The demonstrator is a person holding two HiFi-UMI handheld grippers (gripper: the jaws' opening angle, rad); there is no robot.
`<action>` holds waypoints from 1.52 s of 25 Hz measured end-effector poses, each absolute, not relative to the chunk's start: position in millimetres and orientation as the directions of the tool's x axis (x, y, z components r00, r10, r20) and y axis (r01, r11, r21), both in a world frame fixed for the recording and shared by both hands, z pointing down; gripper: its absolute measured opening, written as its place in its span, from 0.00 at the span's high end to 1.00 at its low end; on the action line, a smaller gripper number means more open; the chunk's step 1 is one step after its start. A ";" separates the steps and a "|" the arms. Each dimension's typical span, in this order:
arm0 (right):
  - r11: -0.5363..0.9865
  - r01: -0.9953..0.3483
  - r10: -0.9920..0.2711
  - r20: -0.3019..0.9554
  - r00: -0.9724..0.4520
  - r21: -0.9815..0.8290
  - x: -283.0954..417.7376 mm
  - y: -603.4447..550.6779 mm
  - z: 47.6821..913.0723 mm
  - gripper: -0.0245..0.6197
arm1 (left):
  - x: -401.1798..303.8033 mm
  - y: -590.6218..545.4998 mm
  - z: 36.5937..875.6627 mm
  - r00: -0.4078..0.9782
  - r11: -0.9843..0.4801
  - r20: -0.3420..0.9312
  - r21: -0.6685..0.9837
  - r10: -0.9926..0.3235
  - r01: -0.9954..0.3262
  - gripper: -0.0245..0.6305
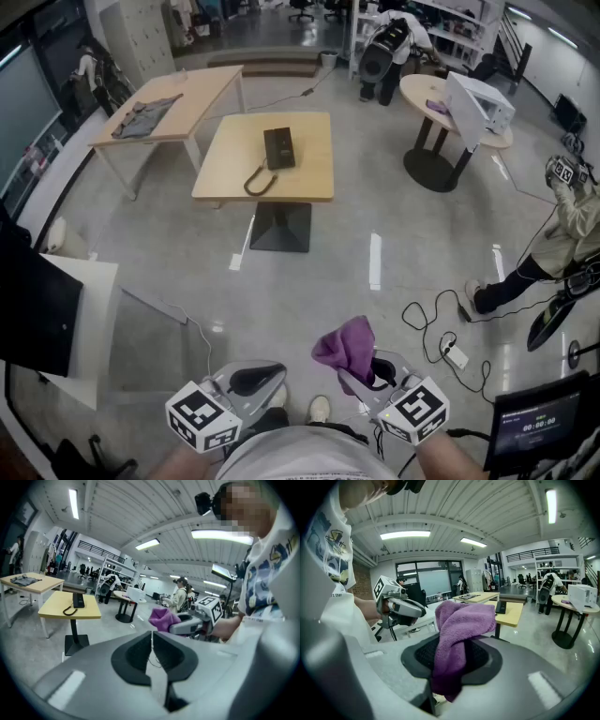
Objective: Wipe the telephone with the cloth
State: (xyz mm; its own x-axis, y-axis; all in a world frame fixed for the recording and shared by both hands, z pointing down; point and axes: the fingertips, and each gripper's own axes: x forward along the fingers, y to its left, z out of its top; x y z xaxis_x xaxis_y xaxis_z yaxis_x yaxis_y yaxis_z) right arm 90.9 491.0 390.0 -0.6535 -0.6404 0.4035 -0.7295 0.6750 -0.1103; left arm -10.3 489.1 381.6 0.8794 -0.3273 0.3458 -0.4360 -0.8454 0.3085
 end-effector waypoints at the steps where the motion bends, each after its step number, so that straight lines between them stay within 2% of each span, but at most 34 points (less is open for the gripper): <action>1: 0.675 -0.730 -0.640 0.403 -0.654 -0.112 91.9 491.9 390.2 0.79 | -9.5 489.8 381.2 0.878 -0.845 0.347 0.308 -0.329 -0.438 0.94; 24: 0.659 -0.739 -0.650 0.386 -0.654 -0.141 121.3 492.1 389.1 0.78 | 14.8 485.4 379.1 0.879 -0.834 0.346 0.330 -0.328 -0.441 0.94; 38: 0.692 -0.708 -0.616 0.398 -0.680 -0.140 121.0 473.1 393.6 0.78 | 6.1 464.0 376.9 0.847 -0.781 0.335 0.350 -0.412 -0.518 0.96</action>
